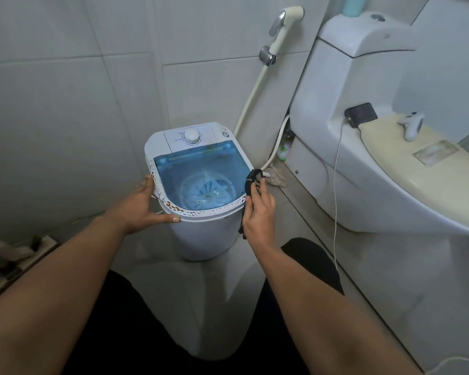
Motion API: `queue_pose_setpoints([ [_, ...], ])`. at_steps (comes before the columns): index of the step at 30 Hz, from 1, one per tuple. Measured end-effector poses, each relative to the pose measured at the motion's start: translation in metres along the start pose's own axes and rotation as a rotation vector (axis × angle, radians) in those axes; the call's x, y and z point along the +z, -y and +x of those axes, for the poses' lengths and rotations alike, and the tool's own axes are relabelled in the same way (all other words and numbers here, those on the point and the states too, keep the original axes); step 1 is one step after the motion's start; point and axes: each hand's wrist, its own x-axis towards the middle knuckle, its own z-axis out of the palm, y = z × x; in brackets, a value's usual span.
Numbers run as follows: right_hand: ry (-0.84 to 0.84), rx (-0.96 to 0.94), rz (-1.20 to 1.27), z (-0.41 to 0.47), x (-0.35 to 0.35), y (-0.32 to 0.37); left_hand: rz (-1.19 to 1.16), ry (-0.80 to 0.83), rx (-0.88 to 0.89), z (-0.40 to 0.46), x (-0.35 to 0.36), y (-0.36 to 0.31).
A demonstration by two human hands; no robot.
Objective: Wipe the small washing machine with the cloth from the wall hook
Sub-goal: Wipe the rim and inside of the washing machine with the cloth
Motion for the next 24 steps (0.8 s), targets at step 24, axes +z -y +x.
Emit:
queue_pose_setpoints([
  [24,0.323,-0.647,-0.37,-0.048,0.011,0.053,-0.076,-0.086,-0.012,-0.01,0.007,-0.003],
])
